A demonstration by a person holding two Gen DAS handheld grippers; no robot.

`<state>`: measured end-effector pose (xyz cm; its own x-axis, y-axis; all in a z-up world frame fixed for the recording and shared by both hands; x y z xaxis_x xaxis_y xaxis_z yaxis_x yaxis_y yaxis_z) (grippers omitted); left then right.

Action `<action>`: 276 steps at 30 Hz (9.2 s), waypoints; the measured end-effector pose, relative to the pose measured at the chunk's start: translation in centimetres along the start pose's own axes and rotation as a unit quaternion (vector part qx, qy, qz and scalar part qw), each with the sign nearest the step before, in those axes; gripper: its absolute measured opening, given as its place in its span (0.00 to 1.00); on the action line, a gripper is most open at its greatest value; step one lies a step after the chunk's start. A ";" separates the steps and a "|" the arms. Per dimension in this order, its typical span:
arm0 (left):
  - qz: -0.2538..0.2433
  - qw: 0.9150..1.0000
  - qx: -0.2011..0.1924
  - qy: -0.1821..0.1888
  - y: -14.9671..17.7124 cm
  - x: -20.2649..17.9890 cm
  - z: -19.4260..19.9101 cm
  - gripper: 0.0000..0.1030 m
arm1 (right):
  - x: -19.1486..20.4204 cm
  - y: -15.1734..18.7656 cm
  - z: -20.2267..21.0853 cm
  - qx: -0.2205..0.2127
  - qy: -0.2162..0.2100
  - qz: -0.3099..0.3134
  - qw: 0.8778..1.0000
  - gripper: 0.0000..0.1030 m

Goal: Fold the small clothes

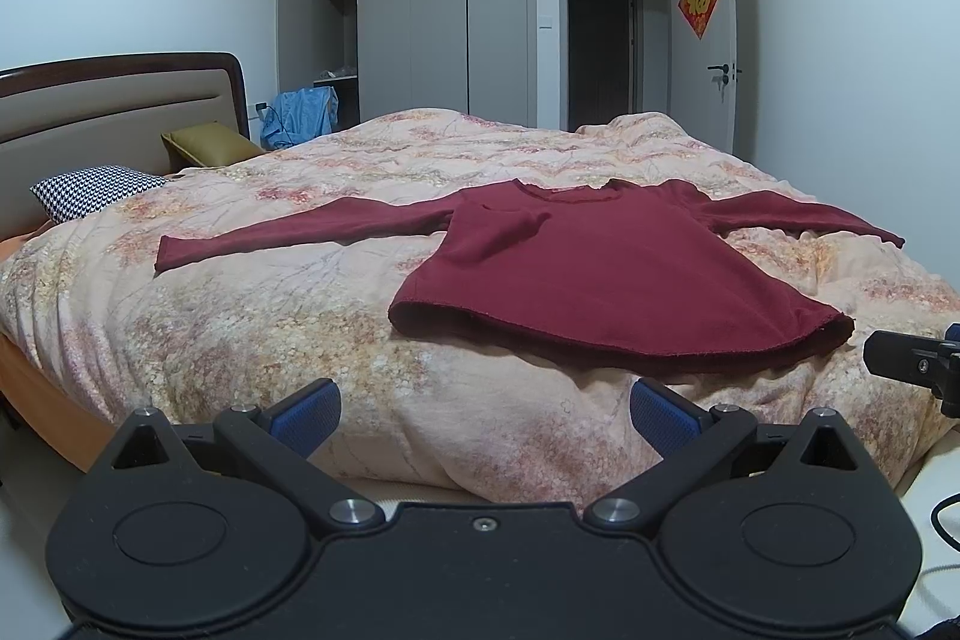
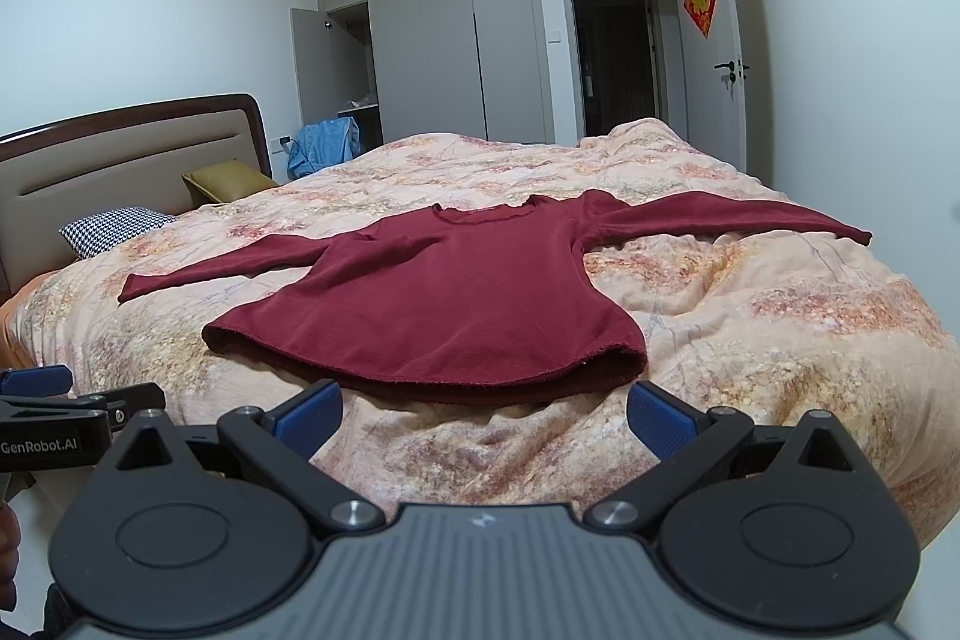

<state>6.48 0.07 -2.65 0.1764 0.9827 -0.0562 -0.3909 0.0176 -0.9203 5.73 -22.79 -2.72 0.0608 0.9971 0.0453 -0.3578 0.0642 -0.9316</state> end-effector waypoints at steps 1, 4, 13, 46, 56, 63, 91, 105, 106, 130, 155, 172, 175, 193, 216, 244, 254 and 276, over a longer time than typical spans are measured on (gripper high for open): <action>0.000 1.000 0.000 0.000 0.0 0.0 0.0 1.00 | 0.0 0.0 0.0 0.000 0.000 0.000 1.000 1.00; -0.001 1.000 0.000 0.000 0.0 0.0 0.0 1.00 | 0.0 0.0 0.0 0.000 0.000 0.000 1.000 1.00; -0.002 1.000 0.001 0.000 0.0 0.1 -0.2 1.00 | -0.1 0.0 0.0 0.001 0.000 -0.001 1.000 1.00; -0.005 1.000 0.003 -0.002 0.1 0.0 0.0 1.00 | 0.0 0.1 -0.1 0.002 -0.001 -0.002 1.000 1.00; -0.005 1.000 0.005 0.001 0.4 0.0 0.1 1.00 | 0.0 0.1 -0.2 0.005 -0.001 -0.002 1.000 1.00; -0.024 0.999 0.021 0.009 0.3 0.2 -0.4 1.00 | 0.1 0.4 -0.8 0.022 -0.011 0.001 1.000 1.00; -0.090 0.996 0.022 0.006 -17.9 -4.1 -19.7 1.00 | -8.6 -9.9 -17.2 0.059 0.077 0.047 0.994 1.00; -0.061 0.996 0.036 0.049 -20.5 -8.9 -37.4 1.00 | -20.3 -11.7 -30.0 0.052 0.105 -0.077 0.990 1.00; -0.062 0.996 0.038 0.051 -20.5 -9.3 -38.7 1.00 | -21.5 -11.7 -30.8 0.056 0.104 -0.095 0.988 1.00; 0.068 0.992 0.101 0.023 -15.9 -7.6 -52.5 1.00 | -43.9 -11.0 -44.4 0.044 0.273 -0.407 0.871 0.30; 0.124 0.989 0.077 0.031 -22.0 -2.6 -47.6 0.99 | -33.7 -22.0 -38.4 -0.086 0.238 -0.220 0.942 0.06; 0.191 0.978 0.020 -0.075 -23.2 13.8 -40.0 1.00 | 6.4 -22.8 -44.3 -0.073 -0.017 0.202 0.976 0.06; 0.198 0.976 0.026 -0.083 -21.9 15.5 -39.6 1.00 | 11.9 -19.3 -44.4 -0.052 -0.032 0.270 0.961 0.06; 0.167 0.985 0.046 -0.014 -18.7 11.3 -43.2 1.00 | 10.3 -13.8 -38.7 -0.023 -0.091 0.313 0.945 1.00; 0.066 0.992 0.093 -0.055 -12.2 7.5 -48.2 1.00 | -16.8 -16.0 -52.4 0.134 0.003 -0.177 0.975 0.10; 0.059 0.992 0.090 -0.059 -11.9 7.3 -48.4 1.00 | -13.4 -11.8 -42.3 0.074 0.044 0.019 0.996 0.20; 0.060 0.993 0.087 -0.054 -11.9 7.4 -48.4 1.00 | -13.7 -11.5 -41.9 0.070 0.117 0.075 0.988 0.07; 0.091 0.988 0.121 -0.006 -9.8 9.7 -31.4 1.00 | -11.6 -6.2 -26.1 0.111 -0.028 -0.035 0.993 0.87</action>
<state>40.35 3.64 -6.34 0.0735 0.9756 -0.2070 -0.6205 -0.1178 -0.7753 31.57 -35.85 -6.91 0.0436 0.9902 0.1327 -0.5507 0.1347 -0.8238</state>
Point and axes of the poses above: each gripper's, at about its wrist camera, not at the fingertips, and z roughly against the way its jaws point, x to its left, y to its underside, the point moved 7 cm from there along -z, roughly the way its jaws point, and after that the axes turned 11 degrees about y, right-handed, at the moved point
